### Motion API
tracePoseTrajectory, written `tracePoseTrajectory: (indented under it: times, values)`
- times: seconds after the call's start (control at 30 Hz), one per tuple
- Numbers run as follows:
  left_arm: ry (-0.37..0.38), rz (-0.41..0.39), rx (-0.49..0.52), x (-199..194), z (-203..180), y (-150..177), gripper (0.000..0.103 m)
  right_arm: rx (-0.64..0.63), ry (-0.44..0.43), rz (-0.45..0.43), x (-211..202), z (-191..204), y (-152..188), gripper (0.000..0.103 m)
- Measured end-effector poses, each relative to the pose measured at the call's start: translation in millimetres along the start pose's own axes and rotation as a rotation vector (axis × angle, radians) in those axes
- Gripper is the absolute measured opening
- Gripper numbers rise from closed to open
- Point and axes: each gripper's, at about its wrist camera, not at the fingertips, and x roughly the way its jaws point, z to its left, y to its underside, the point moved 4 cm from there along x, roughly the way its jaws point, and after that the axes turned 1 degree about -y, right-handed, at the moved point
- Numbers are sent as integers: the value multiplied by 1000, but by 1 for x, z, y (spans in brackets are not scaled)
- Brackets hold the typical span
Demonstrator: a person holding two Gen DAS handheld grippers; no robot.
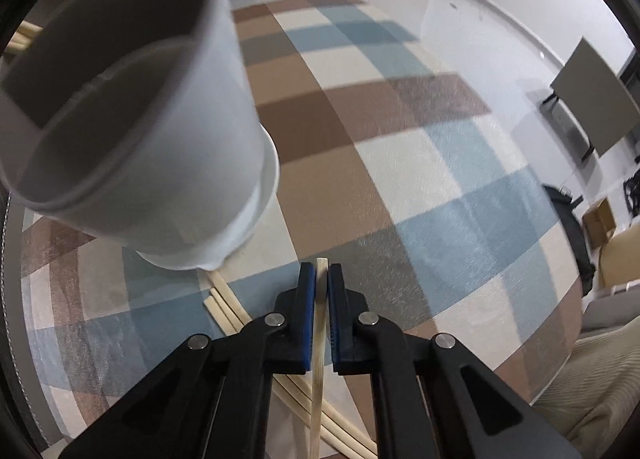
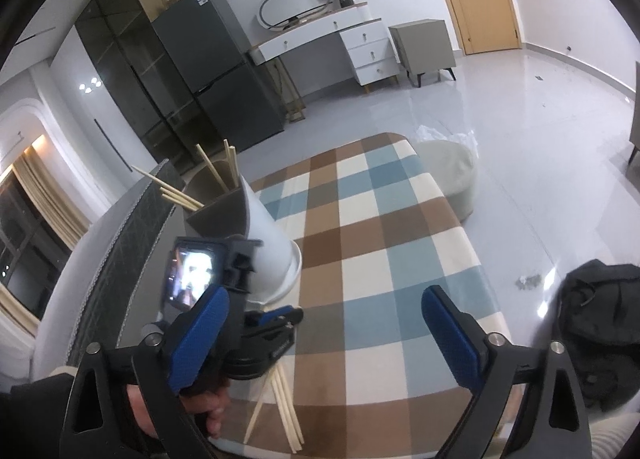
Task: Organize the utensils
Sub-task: 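Lower the right gripper to the loose chopsticks and close on one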
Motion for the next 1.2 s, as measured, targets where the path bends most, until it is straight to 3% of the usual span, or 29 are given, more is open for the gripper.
tracePoseTrajectory:
  times: [0.1, 0.37, 0.53, 0.67, 0.8, 0.97, 1.2]
  values:
    - [27, -44, -38, -18, 7, -3, 2, -5, 16, -3, 0, 1, 1, 89]
    - [62, -152, -151, -67, 42, 7, 2, -53, 38, 2, 3, 13, 6, 89]
    - [94, -220, -235, -101, 74, 18, 2, -66, 23, 76, 19, 23, 15, 88]
    - [115, -257, -291, -110, 92, 21, 2, -110, 21, 136, 33, 42, 25, 73]
    - [149, -276, -362, -113, 112, 25, 2, -202, 18, 173, 48, 73, 37, 67]
    - [165, -294, -400, -113, 133, 30, 2, -278, 56, 278, 85, 90, 54, 41]
    - [210, -235, -496, -95, 160, 35, 2, -327, 112, 354, 137, 87, 57, 31]
